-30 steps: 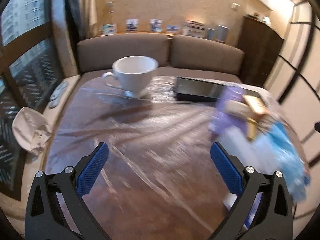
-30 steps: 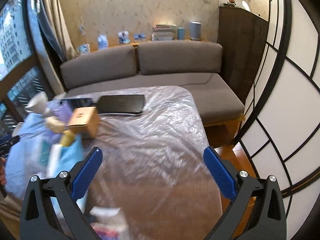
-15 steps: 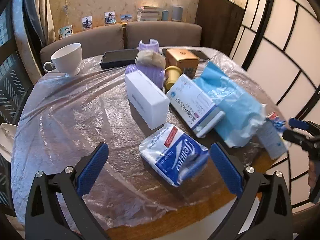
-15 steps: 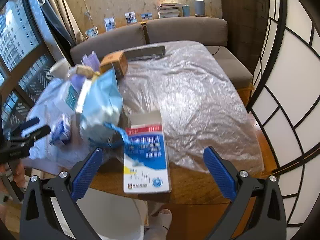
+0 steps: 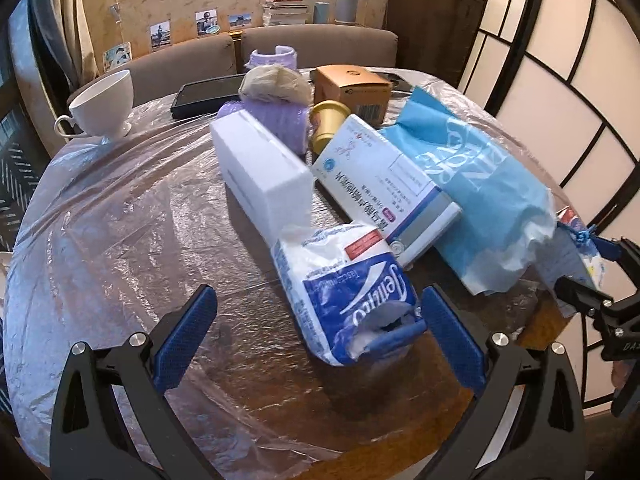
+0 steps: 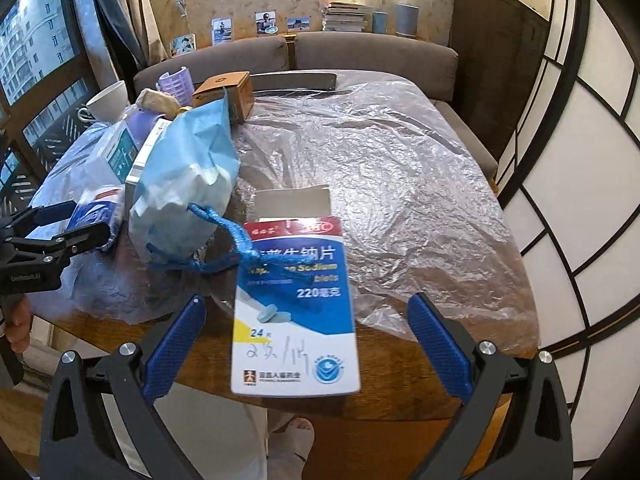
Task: Collect trash
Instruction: 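Move the left tool to the Tempo tissue pack while the right tool approaches the Naproxen box, then close the left tool on the Tempo pack while the right tool grasps the Naproxen box, then carry the Tempo pack and Naproxen box off the table over the white bin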
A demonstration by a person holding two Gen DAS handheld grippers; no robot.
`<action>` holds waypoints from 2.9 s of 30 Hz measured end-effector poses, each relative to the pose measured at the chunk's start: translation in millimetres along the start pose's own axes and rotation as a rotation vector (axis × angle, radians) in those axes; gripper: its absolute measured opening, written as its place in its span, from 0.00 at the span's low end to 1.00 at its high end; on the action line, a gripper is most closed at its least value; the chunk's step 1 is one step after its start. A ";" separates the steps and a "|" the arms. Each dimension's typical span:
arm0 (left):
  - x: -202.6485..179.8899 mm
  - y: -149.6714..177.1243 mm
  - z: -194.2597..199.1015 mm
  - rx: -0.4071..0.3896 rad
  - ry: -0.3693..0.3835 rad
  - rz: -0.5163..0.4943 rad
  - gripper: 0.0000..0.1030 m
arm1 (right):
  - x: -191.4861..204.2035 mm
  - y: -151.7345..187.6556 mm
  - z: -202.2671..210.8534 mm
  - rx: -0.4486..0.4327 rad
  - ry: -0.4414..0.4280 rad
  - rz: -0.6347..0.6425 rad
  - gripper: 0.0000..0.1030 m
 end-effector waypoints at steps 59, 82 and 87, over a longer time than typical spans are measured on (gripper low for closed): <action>2.4 1.8 2.1 0.017 0.038 0.059 0.54 | 2.7 -4.5 -0.4 -0.016 0.063 0.038 0.44; 7.3 8.0 4.7 0.016 0.045 0.039 0.54 | 4.2 11.5 4.4 -0.012 0.125 0.075 0.67; 5.6 8.7 6.3 0.016 0.057 0.026 0.51 | -9.3 15.9 4.8 0.020 0.084 0.016 0.44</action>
Point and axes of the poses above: each gripper's, at about its wrist camera, not at the fingertips, and z roughly against the way its jaws point, x to its left, y to its underside, the point moved 2 cm from there along -z, roughly the way its jaws point, and after that the axes turned 11 degrees about y, right-handed, at the moved point
